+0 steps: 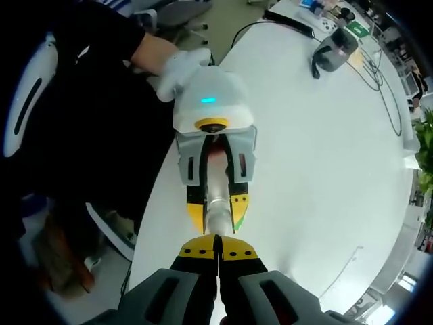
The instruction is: Clamp pump bottle remove cover press pump head put on cover
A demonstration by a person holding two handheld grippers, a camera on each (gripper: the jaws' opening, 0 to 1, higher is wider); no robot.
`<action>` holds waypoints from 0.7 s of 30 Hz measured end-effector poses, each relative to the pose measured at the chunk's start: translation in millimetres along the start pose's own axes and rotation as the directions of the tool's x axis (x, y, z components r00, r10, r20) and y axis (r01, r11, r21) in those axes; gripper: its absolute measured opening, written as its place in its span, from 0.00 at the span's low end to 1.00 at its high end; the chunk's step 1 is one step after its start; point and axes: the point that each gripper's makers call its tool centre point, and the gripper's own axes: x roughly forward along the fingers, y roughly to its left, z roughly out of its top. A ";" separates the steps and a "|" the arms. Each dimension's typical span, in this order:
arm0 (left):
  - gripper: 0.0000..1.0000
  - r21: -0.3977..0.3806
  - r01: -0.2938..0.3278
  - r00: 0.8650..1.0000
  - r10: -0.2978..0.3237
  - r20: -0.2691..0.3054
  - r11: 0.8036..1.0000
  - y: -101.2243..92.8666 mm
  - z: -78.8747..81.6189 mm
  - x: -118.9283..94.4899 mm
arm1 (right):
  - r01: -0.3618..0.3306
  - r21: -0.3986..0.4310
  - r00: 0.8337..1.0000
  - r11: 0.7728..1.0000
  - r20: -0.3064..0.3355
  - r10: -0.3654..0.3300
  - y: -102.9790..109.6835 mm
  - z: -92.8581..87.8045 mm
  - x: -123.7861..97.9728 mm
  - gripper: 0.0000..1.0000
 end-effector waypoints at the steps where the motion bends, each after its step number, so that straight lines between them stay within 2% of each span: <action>1: 0.15 0.000 0.000 1.000 0.000 0.000 1.000 0.2 -0.1 0.0 | 0.000 0.000 1.000 1.000 0.000 0.000 0.0 0.0 0.0 0.00; 21: 0.15 -0.001 0.000 1.000 0.000 -0.001 1.000 2.4 -1.2 -0.4 | 0.000 -0.001 1.000 1.000 0.006 0.000 -0.2 0.2 -0.3 0.00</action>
